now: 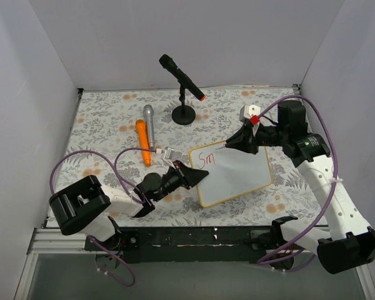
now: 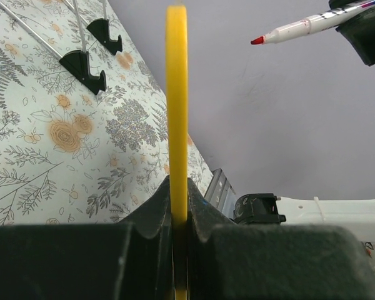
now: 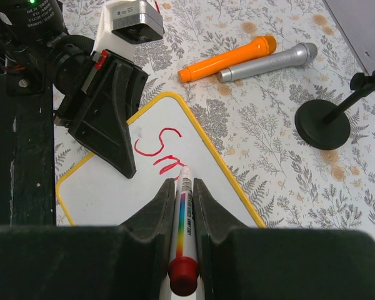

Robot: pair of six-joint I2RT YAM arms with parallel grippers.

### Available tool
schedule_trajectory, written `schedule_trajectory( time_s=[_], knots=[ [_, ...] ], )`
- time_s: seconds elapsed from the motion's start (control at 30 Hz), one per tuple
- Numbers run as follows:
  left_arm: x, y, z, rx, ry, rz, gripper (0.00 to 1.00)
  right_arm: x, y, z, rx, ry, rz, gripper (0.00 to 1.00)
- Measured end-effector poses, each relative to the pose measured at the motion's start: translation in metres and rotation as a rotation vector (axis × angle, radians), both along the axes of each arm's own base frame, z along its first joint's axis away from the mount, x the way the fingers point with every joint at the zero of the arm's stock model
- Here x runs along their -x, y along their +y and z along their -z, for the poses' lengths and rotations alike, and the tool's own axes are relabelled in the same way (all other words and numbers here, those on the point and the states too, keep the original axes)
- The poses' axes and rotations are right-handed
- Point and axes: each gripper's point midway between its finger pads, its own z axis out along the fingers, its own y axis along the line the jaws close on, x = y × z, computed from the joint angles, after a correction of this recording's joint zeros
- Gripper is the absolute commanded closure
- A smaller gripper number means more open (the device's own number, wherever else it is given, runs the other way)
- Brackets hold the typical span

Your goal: Write a sentence on the whiteboard

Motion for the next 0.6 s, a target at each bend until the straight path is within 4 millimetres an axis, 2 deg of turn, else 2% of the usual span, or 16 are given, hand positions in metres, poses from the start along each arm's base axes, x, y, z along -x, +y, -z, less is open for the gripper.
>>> schedule_trajectory(
  time_s=[0.6],
  knots=[
    [0.001, 0.0, -0.001, 0.001, -0.001, 0.006, 1.0, -0.013, 0.002, 0.001, -0.03, -0.008, 0.019, 0.99]
  ],
)
